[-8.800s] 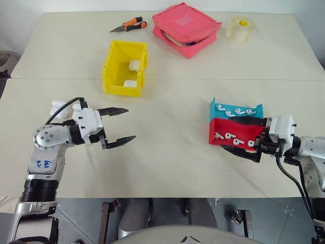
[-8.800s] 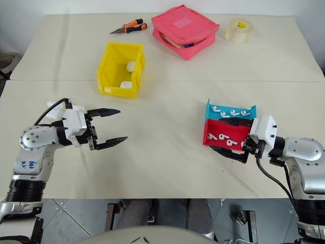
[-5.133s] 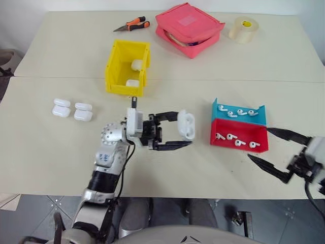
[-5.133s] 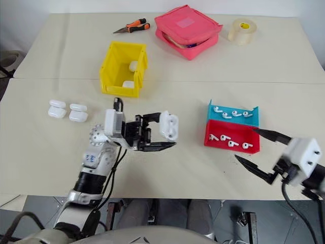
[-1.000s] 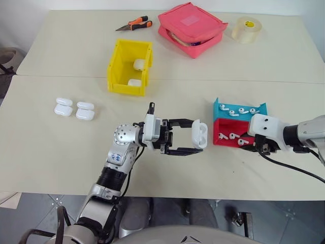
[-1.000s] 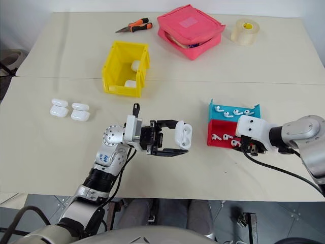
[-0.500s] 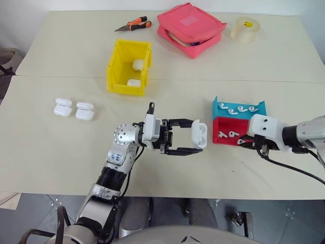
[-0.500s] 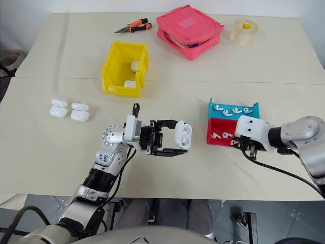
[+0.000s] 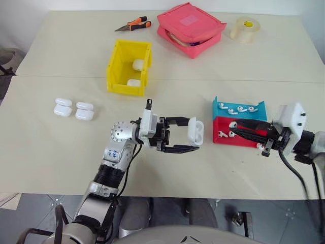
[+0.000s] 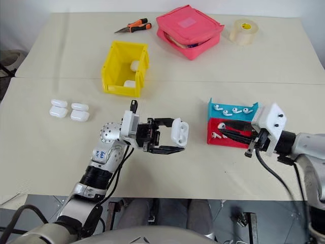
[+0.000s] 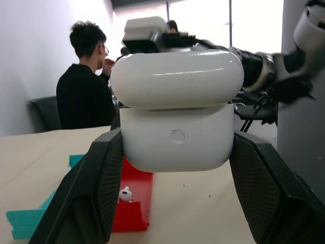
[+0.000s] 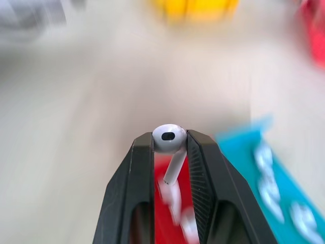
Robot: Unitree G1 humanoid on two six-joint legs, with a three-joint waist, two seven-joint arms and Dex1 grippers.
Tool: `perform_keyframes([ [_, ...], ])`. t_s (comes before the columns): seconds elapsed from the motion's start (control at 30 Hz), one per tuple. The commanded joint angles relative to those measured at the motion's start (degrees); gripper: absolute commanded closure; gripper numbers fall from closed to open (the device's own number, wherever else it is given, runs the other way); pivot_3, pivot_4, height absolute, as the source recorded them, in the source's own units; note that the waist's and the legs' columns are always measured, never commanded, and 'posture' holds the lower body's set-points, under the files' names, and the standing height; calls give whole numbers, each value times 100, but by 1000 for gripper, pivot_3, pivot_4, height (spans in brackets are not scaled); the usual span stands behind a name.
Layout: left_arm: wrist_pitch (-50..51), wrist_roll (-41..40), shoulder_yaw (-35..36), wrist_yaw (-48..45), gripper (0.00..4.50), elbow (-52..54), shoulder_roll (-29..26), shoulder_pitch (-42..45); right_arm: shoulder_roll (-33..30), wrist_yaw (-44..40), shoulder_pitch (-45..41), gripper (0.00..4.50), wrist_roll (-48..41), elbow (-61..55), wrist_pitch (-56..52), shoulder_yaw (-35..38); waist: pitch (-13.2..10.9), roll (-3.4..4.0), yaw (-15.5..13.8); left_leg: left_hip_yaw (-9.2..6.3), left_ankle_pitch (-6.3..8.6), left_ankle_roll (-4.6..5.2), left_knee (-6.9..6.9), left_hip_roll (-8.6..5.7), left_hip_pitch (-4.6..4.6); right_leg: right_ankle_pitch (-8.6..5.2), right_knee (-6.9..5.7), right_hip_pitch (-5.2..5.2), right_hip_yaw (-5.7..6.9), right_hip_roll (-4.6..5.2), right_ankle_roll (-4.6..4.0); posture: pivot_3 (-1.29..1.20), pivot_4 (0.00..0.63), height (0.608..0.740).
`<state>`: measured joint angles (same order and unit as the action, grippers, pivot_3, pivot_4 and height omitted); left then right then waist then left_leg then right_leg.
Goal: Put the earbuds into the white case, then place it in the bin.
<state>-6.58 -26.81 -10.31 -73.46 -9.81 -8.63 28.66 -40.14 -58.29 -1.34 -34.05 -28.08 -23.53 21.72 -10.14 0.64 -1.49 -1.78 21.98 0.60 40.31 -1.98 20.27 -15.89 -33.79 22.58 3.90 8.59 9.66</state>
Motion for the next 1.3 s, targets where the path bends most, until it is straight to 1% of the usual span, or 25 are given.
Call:
perform_keyframes([
  [0.03,206,-140,-11,-100,1739,82,-17,75,466,577,-30,3978,-611,-659,-9,-65,0,0,6,-3,0,0,0,0,-1,0,0,0,0,0,0,0,150,740],
  [0.17,460,-160,43,-151,1739,10,-48,201,1176,1328,-288,3978,-968,-1051,-31,-531,1,1,14,-21,0,0,-1,0,-3,0,-3,2,-4,-2,0,0,150,740],
  [0.3,613,-131,83,-115,1739,-48,-25,313,1509,1669,-426,3978,-1175,-1198,28,-825,1,2,-1,-45,0,0,0,-6,-2,0,-4,1,-4,-1,0,0,150,740],
  [0.57,892,-203,165,-123,1739,162,-130,321,1564,1565,-217,3978,-1130,-1025,203,-1180,1,2,19,-44,0,1,-7,-9,-2,0,-3,2,-4,0,0,0,150,740],
  [0.8,1005,-200,210,-52,1739,269,-143,324,1636,1410,41,3978,-879,-736,530,-1432,1,2,18,-44,0,1,-7,-10,-3,0,-3,2,-5,0,0,0,150,740],
  [1.1,1022,-203,196,-56,1739,291,-108,331,1883,1412,36,3978,-623,-323,910,-1740,1,2,20,-43,-1,1,-7,-10,-4,0,-3,2,-5,0,0,0,150,740],
  [1.3,952,-202,188,-71,1739,231,-32,375,1941,1431,35,3978,-598,-126,903,-1933,1,2,22,-43,-1,1,-8,-9,-4,0,-3,2,-5,-1,0,0,150,740],
])
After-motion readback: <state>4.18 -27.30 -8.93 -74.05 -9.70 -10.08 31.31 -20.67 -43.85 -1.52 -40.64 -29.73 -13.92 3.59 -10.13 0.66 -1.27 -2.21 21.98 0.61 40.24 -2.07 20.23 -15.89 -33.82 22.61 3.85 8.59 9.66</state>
